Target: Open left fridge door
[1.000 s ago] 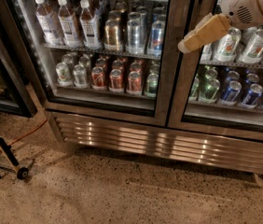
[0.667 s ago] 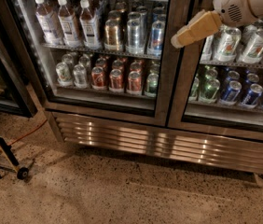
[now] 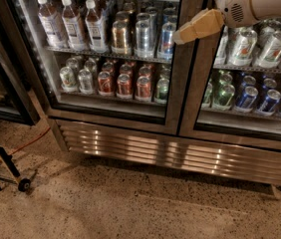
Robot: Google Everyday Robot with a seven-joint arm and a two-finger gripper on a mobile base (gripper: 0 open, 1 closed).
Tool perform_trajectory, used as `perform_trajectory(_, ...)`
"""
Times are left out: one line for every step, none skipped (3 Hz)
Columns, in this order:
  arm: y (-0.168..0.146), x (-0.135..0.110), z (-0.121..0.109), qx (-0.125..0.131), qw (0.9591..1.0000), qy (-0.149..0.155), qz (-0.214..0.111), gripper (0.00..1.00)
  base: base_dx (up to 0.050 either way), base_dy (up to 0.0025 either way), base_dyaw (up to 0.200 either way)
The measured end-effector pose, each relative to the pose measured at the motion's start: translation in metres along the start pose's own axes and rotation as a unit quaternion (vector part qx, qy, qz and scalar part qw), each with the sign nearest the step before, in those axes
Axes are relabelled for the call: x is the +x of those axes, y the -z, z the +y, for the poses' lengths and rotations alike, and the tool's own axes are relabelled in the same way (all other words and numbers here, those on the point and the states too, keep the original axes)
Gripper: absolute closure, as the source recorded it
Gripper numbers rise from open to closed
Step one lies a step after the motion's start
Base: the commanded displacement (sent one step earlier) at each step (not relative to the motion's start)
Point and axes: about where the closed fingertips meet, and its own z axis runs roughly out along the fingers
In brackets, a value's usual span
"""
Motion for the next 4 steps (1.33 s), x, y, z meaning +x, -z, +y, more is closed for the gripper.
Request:
perform_trajectory(-0.001,0.0,-0.001,-0.001,1.0,-0.002,-0.001,0.0,0.0,0.0,0.0)
perform_trajectory(-0.005,-0.003,-0.003,0.006,0.9999,-0.005,-0.015,0.0,0.0,0.0,0.0)
perform_trajectory(-0.018,-0.01,-0.011,0.012,0.9995,-0.002,-0.029,0.0,0.0,0.0,0.0)
perform_trajectory(-0.03,-0.03,-0.018,0.017,0.9986,0.012,-0.048,0.0,0.0,0.0,0.0)
